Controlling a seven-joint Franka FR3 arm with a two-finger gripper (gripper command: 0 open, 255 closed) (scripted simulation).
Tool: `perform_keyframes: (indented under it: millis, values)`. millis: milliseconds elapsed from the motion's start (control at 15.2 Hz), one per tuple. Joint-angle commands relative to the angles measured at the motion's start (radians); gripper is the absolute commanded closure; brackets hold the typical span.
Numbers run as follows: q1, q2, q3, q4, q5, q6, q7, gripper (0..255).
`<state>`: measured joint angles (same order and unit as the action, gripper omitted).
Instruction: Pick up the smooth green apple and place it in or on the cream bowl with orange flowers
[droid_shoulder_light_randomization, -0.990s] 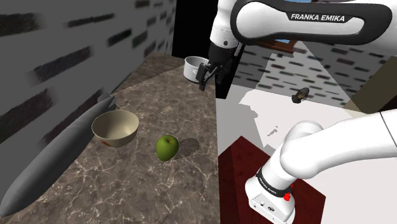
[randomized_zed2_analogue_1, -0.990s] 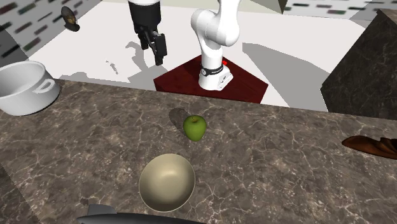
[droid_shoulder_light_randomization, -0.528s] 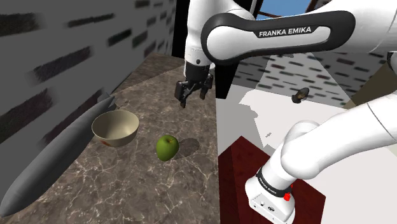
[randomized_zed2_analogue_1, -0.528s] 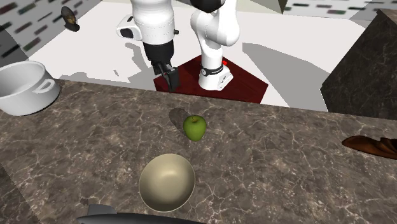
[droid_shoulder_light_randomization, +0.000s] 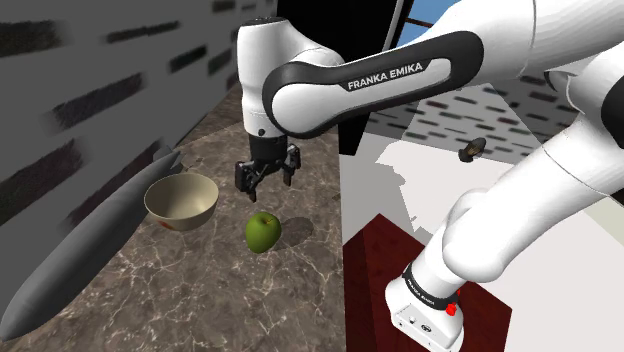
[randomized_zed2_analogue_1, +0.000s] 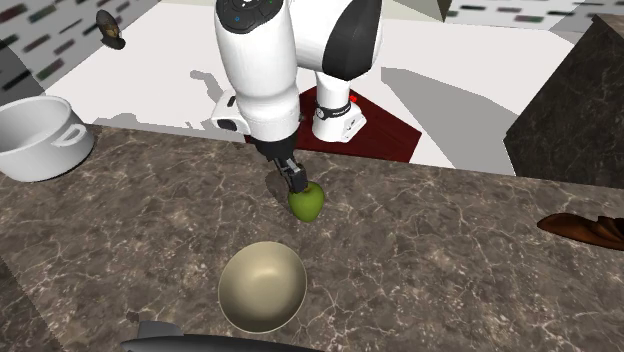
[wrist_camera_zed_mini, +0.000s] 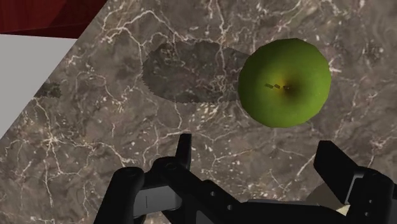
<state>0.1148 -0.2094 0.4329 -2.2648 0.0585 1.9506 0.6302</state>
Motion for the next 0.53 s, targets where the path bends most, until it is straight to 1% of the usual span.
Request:
perform_keyframes:
  millis: [0,66,132,462]
  values:
    - [0.009,0.078,0.031,0.029,-0.012,0.025,0.057,0]
    - [0.014,0.116,0.044,0.047,-0.02,0.033,0.084,0]
    - [0.017,0.13,0.047,0.054,-0.023,0.035,0.093,0]
    - [0.018,0.152,0.05,0.005,-0.032,0.104,0.101,0]
